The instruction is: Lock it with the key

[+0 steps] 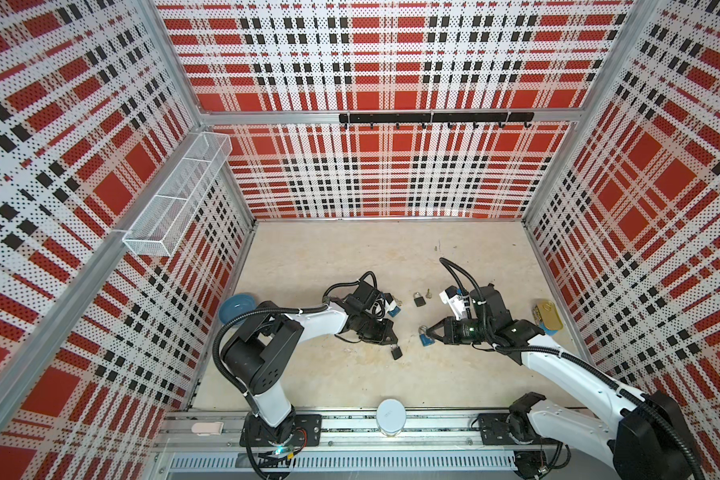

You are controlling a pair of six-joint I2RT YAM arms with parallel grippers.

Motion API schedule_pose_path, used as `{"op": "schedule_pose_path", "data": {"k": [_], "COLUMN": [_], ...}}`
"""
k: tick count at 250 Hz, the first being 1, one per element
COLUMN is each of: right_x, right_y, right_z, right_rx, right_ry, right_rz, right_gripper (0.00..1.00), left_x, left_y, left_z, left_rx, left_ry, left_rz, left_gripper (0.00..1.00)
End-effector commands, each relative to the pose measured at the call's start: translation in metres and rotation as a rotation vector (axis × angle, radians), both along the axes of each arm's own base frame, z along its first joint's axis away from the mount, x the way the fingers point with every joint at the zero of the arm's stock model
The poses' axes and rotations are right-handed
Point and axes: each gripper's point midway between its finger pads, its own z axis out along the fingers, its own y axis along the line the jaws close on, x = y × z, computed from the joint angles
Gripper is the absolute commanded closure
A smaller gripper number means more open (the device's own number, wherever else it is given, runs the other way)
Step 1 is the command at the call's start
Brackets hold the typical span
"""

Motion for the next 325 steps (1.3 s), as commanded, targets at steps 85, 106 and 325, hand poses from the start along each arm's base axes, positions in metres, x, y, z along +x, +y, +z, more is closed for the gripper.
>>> {"op": "schedule_pose_path", "data": {"k": [85,106,325], "right_x": [0.002,0.004,0.025], "right_y": [0.033,0.040,0.075], "right_z": [-0.042,-0.049,-0.096], "right_rx": [-0.202,-0.230,-0.296], "right_ry": [-0.049,-0.056,-0.007], "right_rz": [-0.012,-0.016,-0.109], "right_gripper": [1.00,1.00,1.00], "left_x": [0.014,0.020,0.053], "left_y": [0.015,0.018,0.115], "left_z": [-0.002,0.007,0.123], "left_rx": [0.107,0.102,-0.108], "left_ry": [-0.095,-0.125,-0.336], "left_rz": [0.031,0.051,0.450], "left_gripper": [0.69,0.69,0.66]}}
